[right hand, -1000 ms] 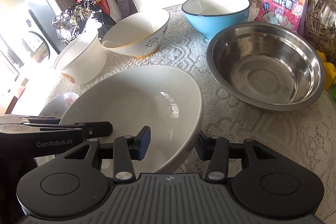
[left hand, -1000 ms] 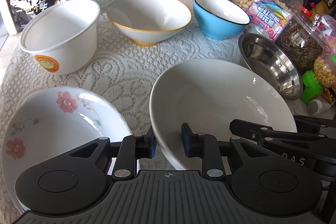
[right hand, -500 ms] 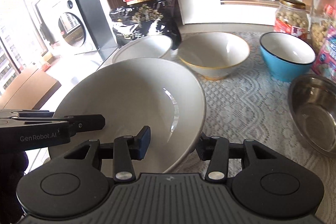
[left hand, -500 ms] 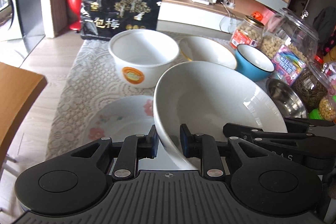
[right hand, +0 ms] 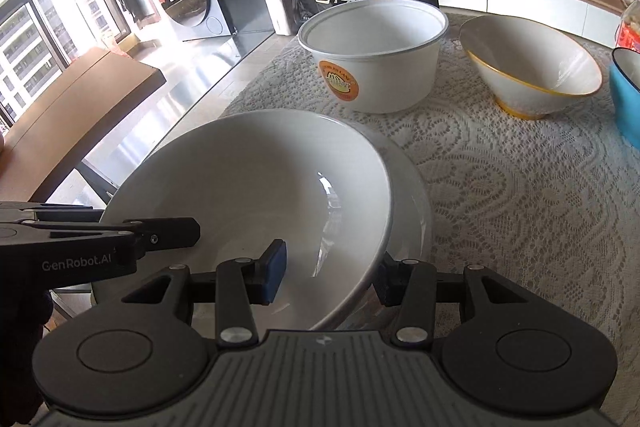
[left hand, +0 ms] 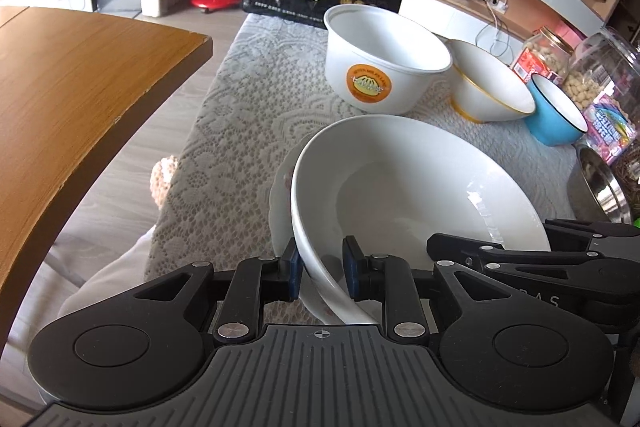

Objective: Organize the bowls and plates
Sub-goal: 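Lift the large white bowl with both grippers and carry it over the flowered plate, then lower the white bowl into the flowered plate and open both grippers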

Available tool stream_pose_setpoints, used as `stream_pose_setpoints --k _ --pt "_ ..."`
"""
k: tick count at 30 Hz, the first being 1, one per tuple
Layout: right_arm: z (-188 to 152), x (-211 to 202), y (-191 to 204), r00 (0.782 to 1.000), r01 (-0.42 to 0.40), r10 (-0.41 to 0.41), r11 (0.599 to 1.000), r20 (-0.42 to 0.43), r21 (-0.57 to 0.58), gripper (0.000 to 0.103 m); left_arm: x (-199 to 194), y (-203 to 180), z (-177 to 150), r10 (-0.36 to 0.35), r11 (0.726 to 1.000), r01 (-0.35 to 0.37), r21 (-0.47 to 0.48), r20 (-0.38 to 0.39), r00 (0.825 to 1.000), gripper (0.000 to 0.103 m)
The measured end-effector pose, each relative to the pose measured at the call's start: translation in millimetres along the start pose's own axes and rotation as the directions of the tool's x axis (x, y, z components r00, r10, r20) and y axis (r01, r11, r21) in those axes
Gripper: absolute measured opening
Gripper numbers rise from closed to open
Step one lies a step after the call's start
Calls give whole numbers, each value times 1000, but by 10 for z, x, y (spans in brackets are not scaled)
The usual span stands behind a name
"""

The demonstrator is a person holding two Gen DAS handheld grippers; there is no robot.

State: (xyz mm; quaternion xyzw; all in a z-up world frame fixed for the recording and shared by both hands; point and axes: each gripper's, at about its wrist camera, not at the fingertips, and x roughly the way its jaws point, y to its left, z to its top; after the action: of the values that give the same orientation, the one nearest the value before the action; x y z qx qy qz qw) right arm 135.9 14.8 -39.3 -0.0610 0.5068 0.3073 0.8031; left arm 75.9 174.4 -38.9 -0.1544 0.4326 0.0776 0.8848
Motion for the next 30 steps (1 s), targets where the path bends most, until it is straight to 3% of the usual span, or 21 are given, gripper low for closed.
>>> stream_pose_setpoints --k 10,19,30 --pt "24 84 -108 1000 -5 5 1000 -19 24 45 111 9 21 -8 999 7 -31 -25 1000 25" --pt "68 78 -200 997 -45 49 996 -54 73 45 118 114 48 -74 996 69 -59 -75 994 23" --pt "88 -1 -299 993 -87 97 988 -71 130 43 86 143 74 -95 994 89 -70 -86 992 23"
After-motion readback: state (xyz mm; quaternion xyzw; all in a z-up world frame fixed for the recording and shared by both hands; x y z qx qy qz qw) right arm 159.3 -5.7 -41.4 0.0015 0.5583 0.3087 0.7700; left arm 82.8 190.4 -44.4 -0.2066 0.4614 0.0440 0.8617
